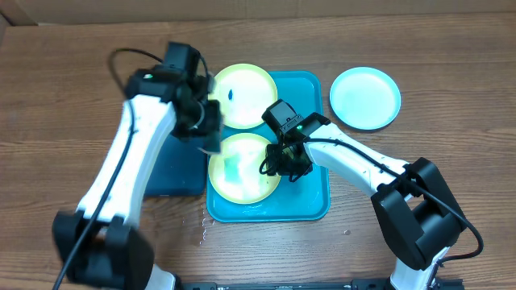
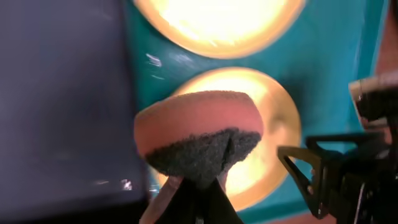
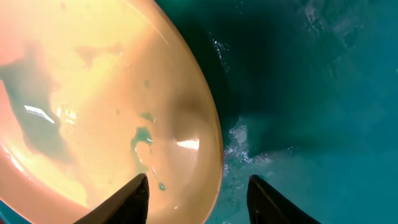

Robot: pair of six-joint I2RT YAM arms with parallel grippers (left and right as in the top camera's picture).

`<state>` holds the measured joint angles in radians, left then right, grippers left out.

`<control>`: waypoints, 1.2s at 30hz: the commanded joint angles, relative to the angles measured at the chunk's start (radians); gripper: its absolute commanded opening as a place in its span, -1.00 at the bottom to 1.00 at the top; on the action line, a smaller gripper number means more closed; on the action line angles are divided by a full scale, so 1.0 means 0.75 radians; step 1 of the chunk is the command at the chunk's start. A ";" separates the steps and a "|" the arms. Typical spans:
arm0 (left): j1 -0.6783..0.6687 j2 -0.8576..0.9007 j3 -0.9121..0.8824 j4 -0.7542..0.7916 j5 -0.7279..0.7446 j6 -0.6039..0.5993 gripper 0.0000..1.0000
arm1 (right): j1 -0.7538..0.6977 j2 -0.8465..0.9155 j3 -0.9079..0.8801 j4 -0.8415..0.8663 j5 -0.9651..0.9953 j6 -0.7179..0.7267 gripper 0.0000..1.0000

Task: Clean dirty plates on tray and stack at the side
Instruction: 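Return the sponge with the left gripper to the black tray, then lift the yellow plate with the right gripper and tilt it over the black tray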

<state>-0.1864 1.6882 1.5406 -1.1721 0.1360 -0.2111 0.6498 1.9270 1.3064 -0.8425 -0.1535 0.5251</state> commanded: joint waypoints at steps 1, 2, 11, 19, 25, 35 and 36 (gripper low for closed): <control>0.033 -0.098 0.035 -0.050 -0.372 -0.130 -0.92 | 0.006 -0.034 -0.022 0.029 -0.007 0.003 0.11; 0.045 -0.103 0.035 -0.077 -0.405 -0.153 -0.92 | 0.006 -0.031 -0.035 0.049 -0.007 0.004 0.12; 0.120 -0.089 -0.053 -0.145 -0.388 -0.157 -0.92 | 0.006 -0.002 -0.065 0.105 -0.007 0.038 -0.67; 0.120 -0.127 -0.067 -0.130 -0.216 -0.038 -0.92 | -0.029 -0.042 -0.006 -0.012 -0.007 0.035 -0.92; 0.120 -0.261 -0.067 -0.101 -0.274 -0.063 -0.92 | -0.098 -0.155 0.176 -0.262 -0.003 -0.019 -0.92; 0.120 -0.376 -0.074 -0.184 -0.640 -0.299 -0.92 | -0.033 -0.174 0.319 -0.154 0.006 0.041 -0.92; 0.120 -0.376 -0.086 -0.180 -0.639 -0.300 -0.91 | -0.016 -0.171 0.319 -0.103 0.009 0.054 -0.92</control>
<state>-0.0975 1.4078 1.4902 -1.3128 -0.2798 -0.3874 0.6025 1.8030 1.5307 -0.9649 -0.1513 0.5343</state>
